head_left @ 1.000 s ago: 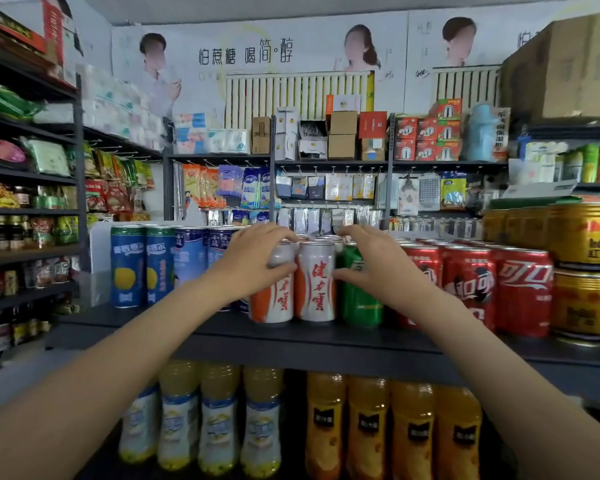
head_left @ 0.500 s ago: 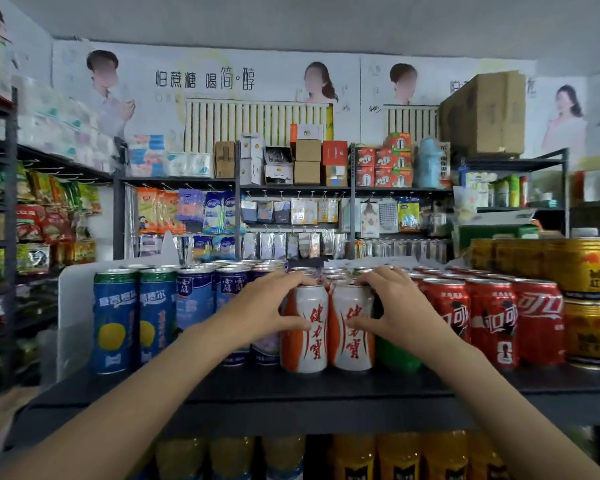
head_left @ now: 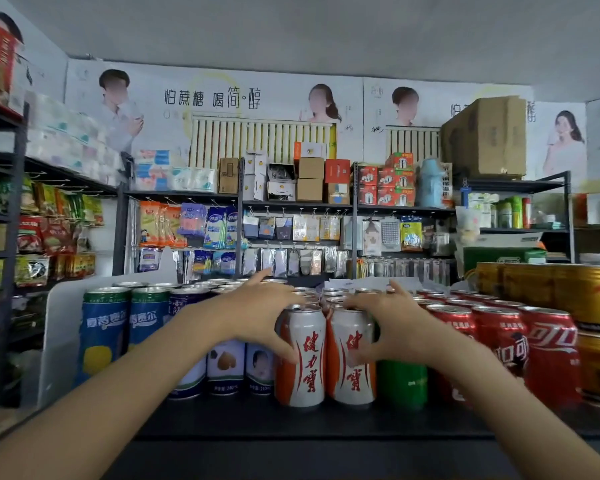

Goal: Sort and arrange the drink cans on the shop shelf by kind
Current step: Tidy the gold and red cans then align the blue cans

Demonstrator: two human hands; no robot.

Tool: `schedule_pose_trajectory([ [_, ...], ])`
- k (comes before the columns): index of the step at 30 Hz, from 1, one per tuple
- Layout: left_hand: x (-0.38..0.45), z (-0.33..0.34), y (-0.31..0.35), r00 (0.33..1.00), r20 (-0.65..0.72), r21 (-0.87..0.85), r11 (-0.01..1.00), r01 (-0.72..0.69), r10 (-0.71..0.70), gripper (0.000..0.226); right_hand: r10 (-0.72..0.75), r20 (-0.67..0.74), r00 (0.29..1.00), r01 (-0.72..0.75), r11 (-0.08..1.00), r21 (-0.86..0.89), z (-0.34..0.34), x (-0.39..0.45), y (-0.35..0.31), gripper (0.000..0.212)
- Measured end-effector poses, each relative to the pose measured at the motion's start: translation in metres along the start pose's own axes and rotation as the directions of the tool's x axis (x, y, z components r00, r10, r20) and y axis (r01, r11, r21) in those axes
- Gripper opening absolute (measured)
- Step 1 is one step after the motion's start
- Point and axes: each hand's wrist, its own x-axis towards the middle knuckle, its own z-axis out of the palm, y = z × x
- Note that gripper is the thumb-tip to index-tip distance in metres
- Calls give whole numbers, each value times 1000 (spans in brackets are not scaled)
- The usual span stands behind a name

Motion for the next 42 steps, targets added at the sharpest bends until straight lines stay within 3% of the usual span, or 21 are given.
schedule_pose_trajectory([
  [6,8,11,-7,993,-89,52,996,-67,71,70,-26,-31,999,24,999,-48,8,2,5,89],
  [12,6,11,-5,988,-114,40,994,-104,108,71,-40,30,999,41,999,-17,-6,4,4,75],
  [22,-8,20,2,987,-162,-1,1000,-4,4,85,23,122,992,-26,999,28,-18,-1,-14,80],
  [26,-34,6,-33,953,-271,-133,985,106,-139,74,-31,-27,999,35,985,170,-23,-2,-31,76],
  [31,-66,4,-67,938,-206,-97,960,263,-278,62,-145,-53,988,151,976,156,-4,18,-54,57],
  [34,-74,10,-78,937,-212,-132,958,254,-277,56,-108,-69,992,112,992,55,0,29,-64,47],
  [38,-73,13,-82,928,-250,-188,954,234,-277,47,-109,-156,982,126,987,100,-3,44,-82,53],
  [42,-60,26,-69,847,-422,-282,935,217,-324,30,-40,-308,950,44,999,7,13,62,-103,23],
])
